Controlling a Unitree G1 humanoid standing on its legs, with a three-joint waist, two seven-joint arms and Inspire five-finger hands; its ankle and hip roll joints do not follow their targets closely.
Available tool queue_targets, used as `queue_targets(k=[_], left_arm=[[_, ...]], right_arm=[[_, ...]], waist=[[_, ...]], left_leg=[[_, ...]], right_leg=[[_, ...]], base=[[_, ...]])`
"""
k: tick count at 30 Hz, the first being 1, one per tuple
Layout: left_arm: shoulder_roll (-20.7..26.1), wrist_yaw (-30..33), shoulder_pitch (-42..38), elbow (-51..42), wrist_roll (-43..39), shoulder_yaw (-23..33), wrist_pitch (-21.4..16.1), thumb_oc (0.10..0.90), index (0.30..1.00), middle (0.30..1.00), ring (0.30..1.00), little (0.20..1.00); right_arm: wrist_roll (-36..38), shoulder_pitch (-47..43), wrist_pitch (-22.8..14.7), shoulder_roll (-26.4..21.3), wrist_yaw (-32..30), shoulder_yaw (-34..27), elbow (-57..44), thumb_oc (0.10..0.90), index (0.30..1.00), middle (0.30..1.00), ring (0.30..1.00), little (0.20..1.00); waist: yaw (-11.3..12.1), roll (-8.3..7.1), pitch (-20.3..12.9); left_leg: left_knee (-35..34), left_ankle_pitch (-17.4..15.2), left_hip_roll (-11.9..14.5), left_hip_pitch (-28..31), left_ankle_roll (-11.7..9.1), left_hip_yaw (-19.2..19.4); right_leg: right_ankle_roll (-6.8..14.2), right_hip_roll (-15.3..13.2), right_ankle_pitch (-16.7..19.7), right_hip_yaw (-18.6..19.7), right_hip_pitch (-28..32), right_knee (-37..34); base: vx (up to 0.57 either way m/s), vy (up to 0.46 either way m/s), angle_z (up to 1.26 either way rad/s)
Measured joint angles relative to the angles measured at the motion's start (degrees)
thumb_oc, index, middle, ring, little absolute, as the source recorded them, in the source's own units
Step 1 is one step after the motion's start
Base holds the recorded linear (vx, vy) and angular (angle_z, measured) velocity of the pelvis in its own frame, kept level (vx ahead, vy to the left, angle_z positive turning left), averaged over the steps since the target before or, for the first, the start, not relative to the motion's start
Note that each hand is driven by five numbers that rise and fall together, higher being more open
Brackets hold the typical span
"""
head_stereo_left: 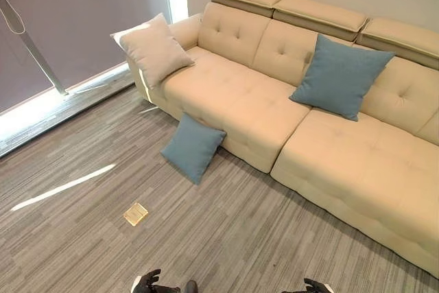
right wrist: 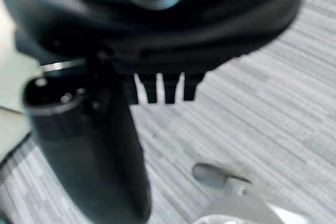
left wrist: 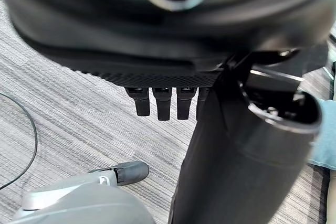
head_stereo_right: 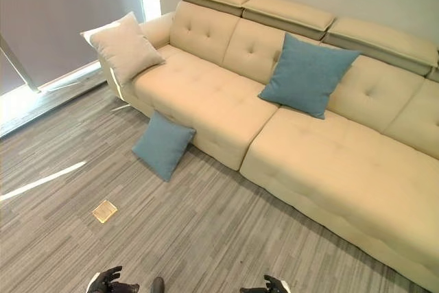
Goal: Pick up all the scattered cushions and arrange them neatly on the sofa.
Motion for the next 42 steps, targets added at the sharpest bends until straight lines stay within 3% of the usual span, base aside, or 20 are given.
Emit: queue_targets(k=[13, 16, 19, 20, 22, 23, 24, 25, 26, 29, 31, 34, 35, 36, 37, 38, 39, 40, 41, 42], left_arm=[[0.1, -0.3, 0.5, 0.1, -0.4, 0.1, 0.0, 0.8, 0.9, 0.9, 0.9, 0.9], [-0.3, -0.3, 0.0, 0.5, -0.7, 0.0, 0.0, 0.8, 0.9, 0.9, 0.9, 0.9], [-0.9, -0.5, -0.9, 0.6, -0.8, 0.0, -0.1, 0.8, 0.9, 0.9, 0.9, 0.9], [-1.0, -0.7, -2.0, 0.8, -0.9, -0.2, 0.0, 0.8, 0.9, 0.9, 0.9, 0.9], [-1.0, -1.0, -3.5, 0.9, -0.9, 0.0, 0.0, 0.8, 0.9, 0.9, 0.9, 0.9], [-0.9, -1.0, -3.0, 0.9, -1.4, 0.1, 0.1, 0.8, 0.9, 0.9, 0.9, 0.9], [-1.0, -0.9, -2.4, 0.9, -1.4, 0.0, 0.1, 0.8, 0.9, 0.9, 0.9, 0.9], [-1.0, -0.9, -2.1, 1.0, -1.4, 0.1, 0.1, 0.8, 0.9, 0.9, 0.9, 0.9], [-0.5, -1.0, -1.7, 0.7, -1.5, 0.6, 0.0, 0.8, 0.9, 0.9, 0.9, 0.9], [1.4, -1.1, -2.2, 0.4, -2.0, 2.4, 0.0, 0.8, 0.9, 0.9, 0.9, 0.9], [2.0, -1.3, -2.7, 0.4, -2.0, 2.3, 0.1, 0.8, 0.9, 0.9, 0.9, 0.9], [2.0, -1.4, -2.9, 1.0, -1.9, 2.4, 0.1, 0.8, 0.9, 0.9, 0.9, 0.9], [2.1, -1.3, -3.7, 1.5, -1.9, 2.3, 0.1, 0.8, 0.9, 0.9, 0.9, 0.9], [2.3, -1.1, -5.6, 2.2, -1.9, 2.3, 0.4, 0.8, 0.9, 0.9, 0.9, 0.9], [2.6, -1.1, -6.0, 2.2, -1.9, 2.3, 0.7, 0.8, 0.9, 0.9, 0.9, 0.9], [2.5, -1.0, -5.7, 2.3, -1.9, 2.3, 0.7, 0.8, 0.9, 0.9, 0.9, 0.9], [1.7, -1.1, -5.6, 2.3, -1.9, 2.2, 0.7, 0.8, 0.9, 0.9, 0.9, 0.9], [1.8, -1.1, -5.5, 2.2, -1.9, 2.2, 0.7, 0.8, 0.9, 0.9, 0.9, 0.9], [0.9, -1.1, -4.2, 2.0, -1.9, 1.8, 0.5, 0.8, 0.9, 0.9, 0.9, 0.9], [0.4, -1.2, -3.2, 2.3, -1.9, 1.5, 0.9, 0.8, 0.9, 0.9, 0.9, 0.9]], right_arm=[[-0.1, 1.2, 0.0, 0.0, 0.1, 1.0, 0.0, 0.8, 0.9, 0.9, 0.9, 0.9], [-0.1, 1.4, 0.1, -0.1, 0.0, 1.0, 0.0, 0.8, 0.9, 0.9, 0.9, 0.9], [-0.1, 1.6, 0.1, -0.4, 0.0, 1.0, 0.4, 0.8, 0.9, 0.9, 0.9, 0.9], [0.0, 1.8, 0.1, -0.7, 0.0, 0.9, 0.4, 0.8, 0.9, 0.9, 0.9, 0.9], [0.0, 1.8, 0.1, -1.6, 0.0, 0.8, 0.4, 0.8, 0.9, 0.9, 0.9, 0.9], [0.2, 1.4, 0.0, -2.7, -0.1, 0.7, -0.2, 0.8, 0.9, 0.9, 0.9, 0.9], [0.2, 1.2, -0.1, -3.3, -0.1, 0.4, -0.2, 0.8, 0.9, 0.9, 0.9, 0.9], [0.2, 1.1, -0.1, -3.3, -0.2, -0.4, -0.2, 0.8, 0.9, 0.9, 0.9, 0.9], [0.2, 0.4, 0.0, -2.8, -0.1, -0.7, -0.1, 0.8, 0.9, 0.9, 0.9, 0.9], [0.2, -2.1, 0.0, 0.7, 0.0, -0.7, -0.1, 0.8, 0.9, 0.9, 0.9, 0.9], [0.0, -2.8, 0.1, 2.3, 0.1, -0.8, -0.1, 0.8, 0.9, 0.9, 0.9, 0.9], [-0.1, -3.5, 0.2, 2.4, 0.1, -0.3, 0.0, 0.8, 0.9, 0.9, 0.9, 0.9], [-0.1, -3.8, 0.1, 2.3, 0.1, -0.1, -0.1, 0.8, 0.9, 0.9, 0.9, 0.9], [-0.1, -3.7, 0.2, 2.4, 0.2, 1.0, -0.2, 0.8, 0.9, 0.9, 0.9, 0.9], [0.0, -4.1, 0.2, 2.4, 0.4, 1.2, -0.6, 0.8, 0.9, 0.9, 0.9, 0.9], [0.2, -4.3, 0.1, 2.5, 0.8, 1.2, -2.0, 0.8, 0.9, 0.9, 0.9, 0.9], [0.2, -4.7, -0.2, 2.5, 1.0, 1.5, -2.5, 0.8, 0.9, 0.9, 0.9, 0.9], [0.3, -4.5, -0.2, 2.5, 1.2, 1.8, -2.2, 0.8, 0.9, 0.9, 0.9, 0.9], [0.3, -4.7, -0.2, 2.5, 1.2, 1.6, -2.1, 0.8, 0.9, 0.9, 0.9, 0.9], [0.3, -4.9, 0.0, 2.5, 1.2, 1.4, -1.8, 0.8, 0.9, 0.9, 0.9, 0.9]], waist=[[0.1, -0.19, -1.2], [0.5, 0.54, -1.1], [1.4, 1.68, -0.6], [1.3, 1.56, -0.3], [1.9, 0.66, 0.4], [1.2, 0.57, 0.5], [1.0, 1.0, 0.4], [1.1, 0.98, 0.4], [1.6, -0.06, 0.9], [1.6, -4.01, 2.7], [2.0, -4.96, 3.0], [3.1, -4.03, 3.3], [3.1, -3.05, 4.0], [2.5, -2.54, 4.5], [1.8, -2.29, 4.7], [1.3, -2.22, 4.9], [1.4, -2.38, 4.9], [0.6, -2.68, 4.9], [0.3, -2.72, 4.5], [1.4, -1.94, 4.4]], left_leg=[[0.1, 0.3, 0.1, -0.2, 0.1, -0.5], [0.1, 0.5, 0.0, -1.7, -0.2, -2.0], [0.3, 0.1, 0.4, -4.4, 0.0, -1.0], [1.1, -1.5, 1.0, -6.8, 2.0, 2.9], [2.6, -2.9, 0.7, -8.0, 3.1, 8.0], [4.9, -3.3, 1.7, -7.4, 3.7, 16.6], [4.5, -3.1, 1.7, -5.5, 3.3, 19.2], [2.9, -0.7, 1.4, -4.6, 2.1, 19.8], [1.6, -0.5, 0.4, -3.3, 2.2, 19.6], [0.8, -1.0, -2.2, -2.0, 3.1, 19.2], [0.9, -1.6, -2.7, -1.8, 4.4, 18.8], [0.2, -3.3, -3.1, 0.5, 6.2, 18.7], [0.2, -3.7, -2.9, 0.6, 7.0, 17.8], [0.2, -4.7, -3.1, 0.5, 8.8, 15.2], [-0.1, -5.2, -3.8, 0.9, 9.3, 13.7], [-0.1, -5.1, -4.4, 1.0, 9.1, 13.1], [0.1, -5.3, -5.1, 1.4, 7.8, 11.8], [0.1, -5.4, -5.8, 1.6, 7.9, 10.0], [0.3, -6.1, -6.4, 3.3, 7.1, 6.7], [2.3, -7.1, -5.4, 3.3, 5.2, 4.6]], right_leg=[[0.0, 0.2, 0.0, -0.4, 0.1, 0.0], [0.3, 0.5, -0.4, -1.9, -0.3, 0.0], [-0.6, 1.0, -0.3, -5.9, -0.5, 0.4], [-1.6, 0.7, -0.2, -10.0, -0.8, 0.4], [-1.7, -1.5, -0.5, -13.5, -1.4, 0.4], [-1.3, -2.5, -0.5, -15.3, -0.6, 0.5], [-0.8, -2.5, -0.7, -15.8, 0.1, 0.5], [-0.4, -2.7, -0.8, -16.4, 0.7, 0.5], [-0.2, -3.3, -0.7, -16.3, 1.0, 0.7], [0.0, -5.5, -0.7, -16.4, 1.8, 1.3], [0.6, -6.7, -0.2, -16.2, 0.7, 4.4], [0.8, -10.0, -0.2, -13.0, -2.9, 16.4], [2.4, -11.3, -2.1, -11.4, -6.6, 23.7], [4.8, -7.8, -6.4, -3.0, -10.3, 25.1], [4.6, -1.0, -7.7, 9.4, -15.9, 22.6], [3.8, 1.6, -7.2, 12.4, -18.8, 20.3], [1.9, 3.1, -5.9, 11.8, -21.1, 17.9], [-0.7, 3.6, -3.5, 11.1, -21.3, 15.5], [-3.1, 2.8, -0.3, 8.4, -19.7, 15.2], [-4.4, 4.0, 1.1, 7.2, -16.1, 11.6]], base=[[-0.02, -0.018, 0.02], [-0.09, 0.0, 0.3], [-0.11, 0.021, 0.8], [-0.11, 0.069, 1.36], [0.02, 0.106, 1.21], [0.13, 0.102, 0.7], [0.11, 0.127, 0.68], [0.12, 0.135, 0.32], [0.12, 0.166, 0.14], [0.07, 0.15, 0.09], [0.08, 0.238, 0.09], [0.0, 0.164, -0.01], [0.13, 0.094, 0.45], [0.15, 0.061, 0.78], [0.17, -0.044, 0.88], [0.11, -0.059, 0.72], [0.17, -0.121, 0.84], [0.2, -0.207, 1.35], [0.21, -0.242, 1.46], [0.1, -0.206, 1.46]])
